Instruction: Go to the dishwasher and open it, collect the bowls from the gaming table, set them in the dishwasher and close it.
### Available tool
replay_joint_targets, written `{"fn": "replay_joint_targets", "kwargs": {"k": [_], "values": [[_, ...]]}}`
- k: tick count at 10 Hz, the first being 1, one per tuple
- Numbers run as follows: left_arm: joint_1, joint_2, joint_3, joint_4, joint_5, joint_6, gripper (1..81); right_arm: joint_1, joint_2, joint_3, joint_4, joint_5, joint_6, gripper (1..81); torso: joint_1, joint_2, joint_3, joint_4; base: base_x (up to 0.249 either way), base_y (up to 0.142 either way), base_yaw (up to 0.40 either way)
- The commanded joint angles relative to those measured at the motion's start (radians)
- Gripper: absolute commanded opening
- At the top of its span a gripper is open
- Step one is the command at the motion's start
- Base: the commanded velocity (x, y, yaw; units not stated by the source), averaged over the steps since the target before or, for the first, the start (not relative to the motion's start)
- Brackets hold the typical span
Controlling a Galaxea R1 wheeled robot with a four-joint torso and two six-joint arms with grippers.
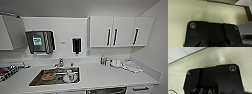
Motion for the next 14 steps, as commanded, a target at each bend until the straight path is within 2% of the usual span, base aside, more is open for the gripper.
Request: {"fn": "replay_joint_targets", "kwargs": {"k": [1, 6, 9, 10, 12, 13, 14], "values": [[-0.063, 0.001, 0.001, 0.008, 0.039, 0.007, 81.1, 0.061, -0.011, 0.002, -0.007, -0.040, -0.003, 81.1, 0.000, 0.000, 0.000, 0.000, 0.000, 0.000, 0.000], [-0.063, -0.030, 0.036, 0.006, 0.041, 0.005, 81.1, 0.054, -0.029, 0.020, -0.006, -0.040, -0.001, 81.1, 0.000, 0.000, 0.000, 0.000, 0.000, 0.000, 0.000], [-0.061, -0.118, 0.161, 0.003, 0.036, 0.005, 81.1, 0.052, -0.130, 0.163, 0.000, -0.040, 0.011, 81.1, 0.000, 0.000, 0.000, 0.000, 0.000, 0.000, 0.000], [-0.061, -0.133, 0.180, 0.003, 0.018, 0.005, 81.1, 0.052, -0.164, 0.215, 0.000, -0.042, 0.011, 81.1, 0.064, -0.100, 0.000, 0.000, 0.000, 0.000, 0.000], [-0.061, -0.147, 0.187, 0.003, 0.012, 0.005, 81.1, 0.058, -0.231, 0.313, 0.003, -0.071, 0.011, 81.1, 0.081, -0.126, 0.000, 0.000, 0.000, 0.000, 0.000], [-0.061, -0.153, 0.187, 0.003, 0.012, 0.007, 81.1, 0.060, -0.265, 0.353, 0.006, -0.071, 0.011, 81.1, 0.100, -0.159, -0.077, 0.000, 0.000, 0.000, 0.000], [-0.061, -0.157, 0.188, 0.003, 0.012, 0.005, 81.1, 0.063, -0.285, 0.372, 0.008, -0.071, 0.012, 81.1, 0.119, -0.187, -0.096, 0.000, 0.000, 0.000, 0.000]]}}
